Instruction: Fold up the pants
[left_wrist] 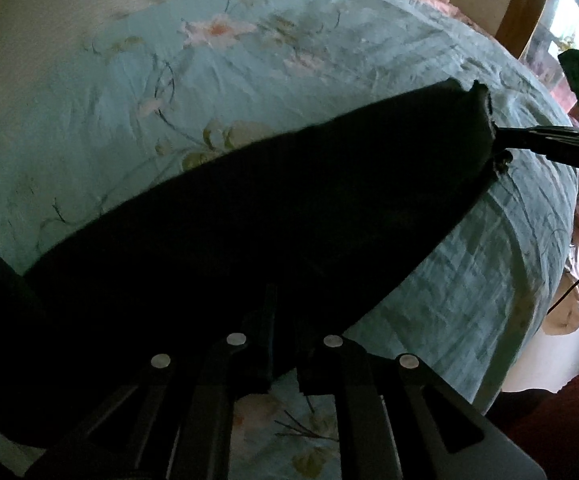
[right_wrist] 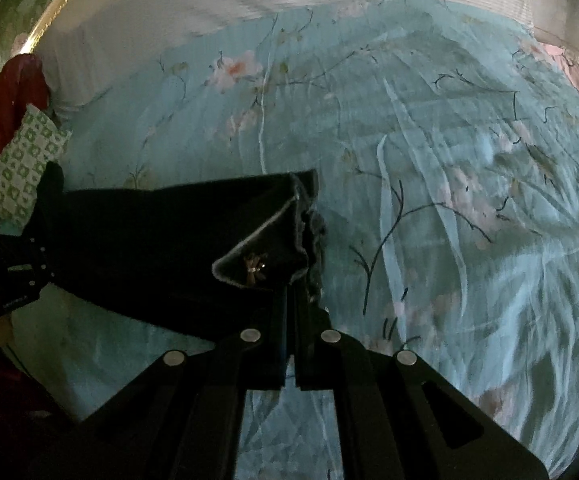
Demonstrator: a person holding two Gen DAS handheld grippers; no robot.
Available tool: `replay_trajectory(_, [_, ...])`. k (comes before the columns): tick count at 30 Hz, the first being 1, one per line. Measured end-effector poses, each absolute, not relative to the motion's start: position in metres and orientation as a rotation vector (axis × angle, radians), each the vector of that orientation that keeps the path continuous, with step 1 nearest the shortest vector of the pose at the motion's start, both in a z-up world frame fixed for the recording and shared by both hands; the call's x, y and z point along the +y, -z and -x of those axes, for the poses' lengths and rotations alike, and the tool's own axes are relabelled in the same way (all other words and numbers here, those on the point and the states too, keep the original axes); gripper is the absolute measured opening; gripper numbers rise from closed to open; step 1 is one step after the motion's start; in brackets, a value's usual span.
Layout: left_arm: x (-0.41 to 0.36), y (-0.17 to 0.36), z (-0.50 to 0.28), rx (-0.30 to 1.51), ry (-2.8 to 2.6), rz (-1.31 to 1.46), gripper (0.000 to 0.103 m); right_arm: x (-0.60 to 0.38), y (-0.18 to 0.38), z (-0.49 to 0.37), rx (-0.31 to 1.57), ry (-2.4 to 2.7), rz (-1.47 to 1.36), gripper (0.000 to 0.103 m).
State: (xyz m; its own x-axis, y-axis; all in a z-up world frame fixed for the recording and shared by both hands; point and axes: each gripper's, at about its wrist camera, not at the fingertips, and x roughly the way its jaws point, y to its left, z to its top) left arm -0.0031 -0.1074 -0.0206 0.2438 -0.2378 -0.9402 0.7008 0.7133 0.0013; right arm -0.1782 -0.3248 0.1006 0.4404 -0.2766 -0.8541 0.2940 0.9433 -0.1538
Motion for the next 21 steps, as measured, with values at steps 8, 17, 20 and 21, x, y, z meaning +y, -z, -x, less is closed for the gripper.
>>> replay_trajectory(8, [-0.098,0.017,0.009,1.214,0.672,-0.429,0.045,-0.320,-0.103,0.180,1.134,0.411,-0.020,0.014])
replay_trajectory(17, [-0.037,-0.007,-0.004,1.268,0.487,-0.202,0.056,-0.296,-0.143,0.186,0.988,0.421,-0.060,0.060])
replay_trajectory(20, [-0.009,-0.015,-0.021,1.295,0.388,-0.108,0.058,-0.282,-0.143,0.169,0.980,0.366,-0.074,0.060])
replay_trajectory(21, [0.000,-0.017,-0.028,1.299,0.359,-0.084,0.061,-0.277,-0.141,0.161,0.985,0.347,-0.072,0.060])
